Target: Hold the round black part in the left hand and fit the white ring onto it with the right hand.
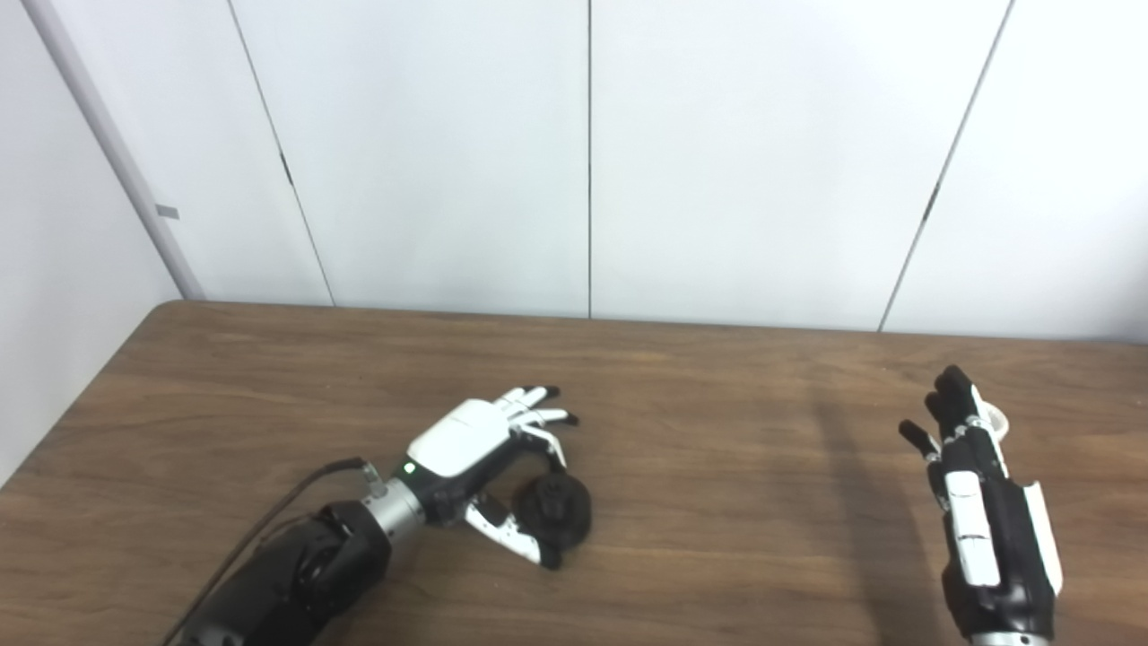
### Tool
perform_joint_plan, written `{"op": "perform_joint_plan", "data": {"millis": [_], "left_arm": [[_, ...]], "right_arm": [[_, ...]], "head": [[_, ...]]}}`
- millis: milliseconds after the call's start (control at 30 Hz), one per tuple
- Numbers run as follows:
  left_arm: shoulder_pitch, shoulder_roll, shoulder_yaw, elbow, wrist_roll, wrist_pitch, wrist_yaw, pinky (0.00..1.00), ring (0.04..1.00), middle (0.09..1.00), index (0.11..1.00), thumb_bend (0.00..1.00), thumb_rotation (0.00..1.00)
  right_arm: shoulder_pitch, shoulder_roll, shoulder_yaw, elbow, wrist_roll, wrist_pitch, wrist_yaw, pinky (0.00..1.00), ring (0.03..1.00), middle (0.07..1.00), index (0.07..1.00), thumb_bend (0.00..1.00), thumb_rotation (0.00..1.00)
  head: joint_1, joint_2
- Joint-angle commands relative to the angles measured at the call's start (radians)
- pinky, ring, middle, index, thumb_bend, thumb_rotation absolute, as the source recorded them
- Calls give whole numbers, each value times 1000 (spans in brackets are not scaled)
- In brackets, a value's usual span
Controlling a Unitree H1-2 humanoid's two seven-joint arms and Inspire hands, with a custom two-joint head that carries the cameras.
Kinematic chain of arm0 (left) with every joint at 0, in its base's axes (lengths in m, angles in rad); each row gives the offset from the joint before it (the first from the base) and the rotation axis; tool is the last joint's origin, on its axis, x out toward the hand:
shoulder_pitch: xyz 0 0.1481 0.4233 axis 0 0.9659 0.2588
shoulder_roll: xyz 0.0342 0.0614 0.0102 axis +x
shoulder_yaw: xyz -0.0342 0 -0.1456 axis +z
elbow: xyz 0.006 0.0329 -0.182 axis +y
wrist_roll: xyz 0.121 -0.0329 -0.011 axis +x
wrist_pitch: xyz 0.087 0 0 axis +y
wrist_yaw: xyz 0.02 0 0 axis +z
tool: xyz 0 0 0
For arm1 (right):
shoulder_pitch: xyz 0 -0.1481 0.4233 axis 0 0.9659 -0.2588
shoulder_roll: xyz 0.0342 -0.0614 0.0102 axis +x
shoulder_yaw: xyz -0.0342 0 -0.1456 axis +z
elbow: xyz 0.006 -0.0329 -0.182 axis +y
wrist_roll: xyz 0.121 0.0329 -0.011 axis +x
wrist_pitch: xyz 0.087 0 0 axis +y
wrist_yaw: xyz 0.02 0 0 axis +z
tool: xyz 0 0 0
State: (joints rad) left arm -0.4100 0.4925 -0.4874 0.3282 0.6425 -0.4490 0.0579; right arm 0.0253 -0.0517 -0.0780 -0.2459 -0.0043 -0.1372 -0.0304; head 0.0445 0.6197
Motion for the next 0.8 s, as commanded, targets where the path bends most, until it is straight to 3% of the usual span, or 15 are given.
{"op": "perform_joint_plan", "data": {"millis": [0, 167, 467, 767], "left_arm": [[-2, -5, -22, -32, 40, -20, -25, 1000, 1000, 885, 479, 525, 60], [6, -26, -32, -46, 59, -18, -29, 1000, 1000, 882, 479, 525, 60], [-29, -53, -118, -19, 47, -21, -6, 1000, 1000, 883, 479, 525, 61], [-74, -61, -188, 73, 42, -21, 66, 1000, 1000, 876, 479, 525, 63]], "right_arm": [[-21, 7, 1, -51, -12, -6, -8, 873, 962, 971, 957, 347, 857], [-23, 8, 4, -73, -28, -2, -13, 866, 956, 965, 954, 352, 859], [-25, 25, 20, -109, -45, -4, -16, 850, 953, 960, 944, 351, 849], [-10, 44, 36, -140, -89, -3, -22, 823, 938, 956, 931, 376, 836]], "head": [[-4, 0], [-18, 0], [-53, -2], [-95, -2]]}}
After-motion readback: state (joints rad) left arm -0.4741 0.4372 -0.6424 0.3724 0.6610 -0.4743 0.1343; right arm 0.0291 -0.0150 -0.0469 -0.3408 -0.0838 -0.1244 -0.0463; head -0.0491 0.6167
